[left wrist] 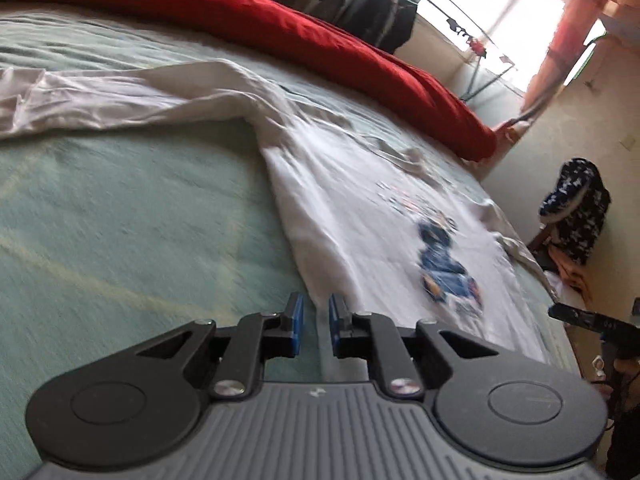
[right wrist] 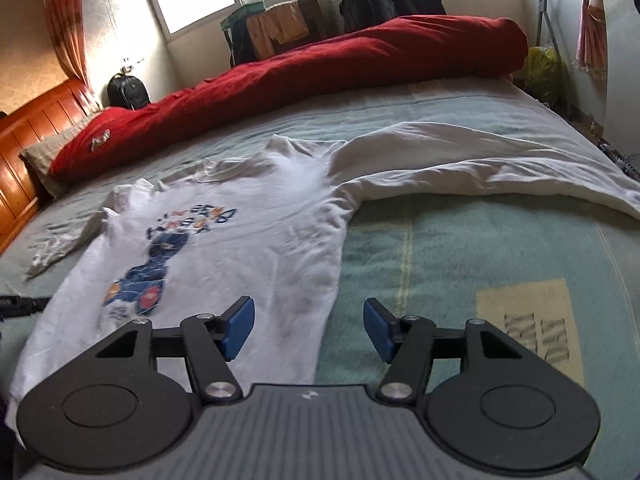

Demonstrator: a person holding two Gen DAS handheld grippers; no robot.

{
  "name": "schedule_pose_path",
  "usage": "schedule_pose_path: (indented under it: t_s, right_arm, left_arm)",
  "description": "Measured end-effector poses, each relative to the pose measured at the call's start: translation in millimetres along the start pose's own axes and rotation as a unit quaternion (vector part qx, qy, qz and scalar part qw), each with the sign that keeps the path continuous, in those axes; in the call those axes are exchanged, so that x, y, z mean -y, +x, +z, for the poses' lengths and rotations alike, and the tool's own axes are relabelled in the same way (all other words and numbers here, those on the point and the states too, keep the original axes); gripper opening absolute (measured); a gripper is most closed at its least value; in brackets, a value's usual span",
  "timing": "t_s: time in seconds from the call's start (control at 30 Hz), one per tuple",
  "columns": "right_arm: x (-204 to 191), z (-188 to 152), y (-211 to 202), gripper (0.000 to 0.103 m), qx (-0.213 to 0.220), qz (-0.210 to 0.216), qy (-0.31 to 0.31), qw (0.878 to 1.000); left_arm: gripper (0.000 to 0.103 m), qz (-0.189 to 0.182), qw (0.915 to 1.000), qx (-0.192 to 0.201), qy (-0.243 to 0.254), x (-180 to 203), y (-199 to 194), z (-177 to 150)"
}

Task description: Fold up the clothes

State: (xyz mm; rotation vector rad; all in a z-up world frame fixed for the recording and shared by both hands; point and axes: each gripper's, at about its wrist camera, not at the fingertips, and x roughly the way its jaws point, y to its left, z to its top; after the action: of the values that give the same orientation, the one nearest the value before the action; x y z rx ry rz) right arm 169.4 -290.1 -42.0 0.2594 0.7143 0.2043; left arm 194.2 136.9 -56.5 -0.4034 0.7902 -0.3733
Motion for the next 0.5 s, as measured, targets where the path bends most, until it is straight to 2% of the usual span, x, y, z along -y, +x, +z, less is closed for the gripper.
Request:
schedule_pose_path:
  t_s: [0.07,0.13,0.2,0.4,0.5]
  right_arm:
    - [-5.4,-4.3,-7.1,0.066,0.004,0.002,0.002,1.0]
    - [-10.2,-8.4,-14.3,0.066,0.008,0.006,0.004,1.0]
    - [-14.5,-12.2,-20.5,0.067,0.012,0.008,0.006,1.0]
    - [-24.7,-24.5,-29.7,0.068,0.01,0.01,0.004,1.0]
    - [-30.3,-30.4,-28.3,0.068,0.005,0.007,-0.004,1.0]
  left_arm:
    - [0.013,-0.003,1.0,0.005,0.002,6.0,-3.7,-5.3]
    - [0.018,-0.003,0.9999,0.008,-0.008,8.0,-7.3,-8.8]
    - [0.031,-0.008,0.9996,0.013,-0.023,7.9,-13.5,-13.4]
    - [0.033,0.008,0.999,0.039,-0.021,14.1,-32.3,-28.7]
    - [0.033,0.01,0.9993,0.035,-0.001,20.1,-33.7,-35.0]
